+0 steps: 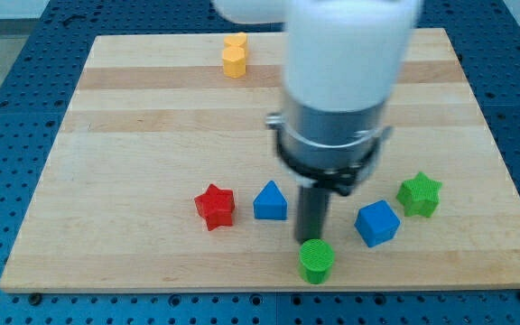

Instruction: Move the green circle closer to the blue cube

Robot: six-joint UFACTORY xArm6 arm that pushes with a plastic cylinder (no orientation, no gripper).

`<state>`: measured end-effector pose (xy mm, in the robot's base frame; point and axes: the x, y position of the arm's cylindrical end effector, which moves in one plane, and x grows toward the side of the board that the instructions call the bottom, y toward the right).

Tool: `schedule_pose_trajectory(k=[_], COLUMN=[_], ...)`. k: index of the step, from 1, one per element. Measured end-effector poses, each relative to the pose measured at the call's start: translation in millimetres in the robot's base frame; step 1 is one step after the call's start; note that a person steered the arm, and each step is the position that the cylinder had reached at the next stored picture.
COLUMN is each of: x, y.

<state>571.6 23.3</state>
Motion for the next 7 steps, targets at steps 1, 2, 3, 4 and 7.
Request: schedule_pose_trajectory(k=[1,2,3,4,7], x=[0.0,43.0,46.8,46.4,46.0], y=[-38.3,-40.5,-40.4,-17.5,129.1])
